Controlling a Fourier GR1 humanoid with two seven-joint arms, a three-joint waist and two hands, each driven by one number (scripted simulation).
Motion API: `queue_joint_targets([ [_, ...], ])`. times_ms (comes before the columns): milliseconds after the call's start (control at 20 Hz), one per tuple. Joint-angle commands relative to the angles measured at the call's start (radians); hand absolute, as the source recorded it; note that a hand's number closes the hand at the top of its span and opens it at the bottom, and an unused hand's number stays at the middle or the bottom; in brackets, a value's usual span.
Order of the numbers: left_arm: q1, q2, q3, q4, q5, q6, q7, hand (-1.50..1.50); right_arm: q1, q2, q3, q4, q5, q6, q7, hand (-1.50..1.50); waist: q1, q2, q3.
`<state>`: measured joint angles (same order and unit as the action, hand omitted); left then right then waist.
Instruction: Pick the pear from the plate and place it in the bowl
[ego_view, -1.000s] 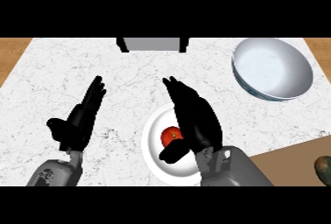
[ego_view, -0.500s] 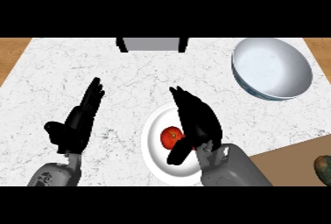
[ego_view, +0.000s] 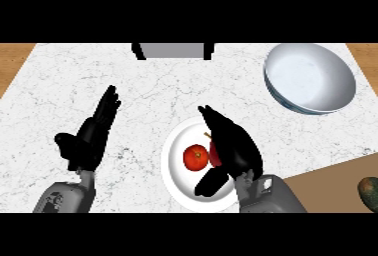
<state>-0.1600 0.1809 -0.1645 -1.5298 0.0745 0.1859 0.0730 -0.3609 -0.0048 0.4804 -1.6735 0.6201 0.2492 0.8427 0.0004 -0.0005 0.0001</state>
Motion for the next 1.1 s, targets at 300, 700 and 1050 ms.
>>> queue_joint_targets([
  [300, 0.025, -0.020, 0.035, -0.068, -0.028, -0.040, 0.054, 0.00, 0.014, 0.005, -0.077, 0.033, -0.059, -0.029, -0.086, -1.50, 0.003, 0.000, 0.000],
  [700, 0.027, -0.059, 0.044, -0.051, -0.067, -0.053, 0.036, 0.00, 0.008, 0.005, -0.093, 0.112, -0.107, -0.084, -0.129, -1.50, 0.004, 0.000, 0.000],
  [1050, -0.022, -0.103, 0.063, 0.021, -0.101, -0.058, 0.011, 0.00, 0.103, 0.005, -0.041, 0.164, -0.058, -0.157, -0.228, -1.50, 0.000, 0.000, 0.000],
])
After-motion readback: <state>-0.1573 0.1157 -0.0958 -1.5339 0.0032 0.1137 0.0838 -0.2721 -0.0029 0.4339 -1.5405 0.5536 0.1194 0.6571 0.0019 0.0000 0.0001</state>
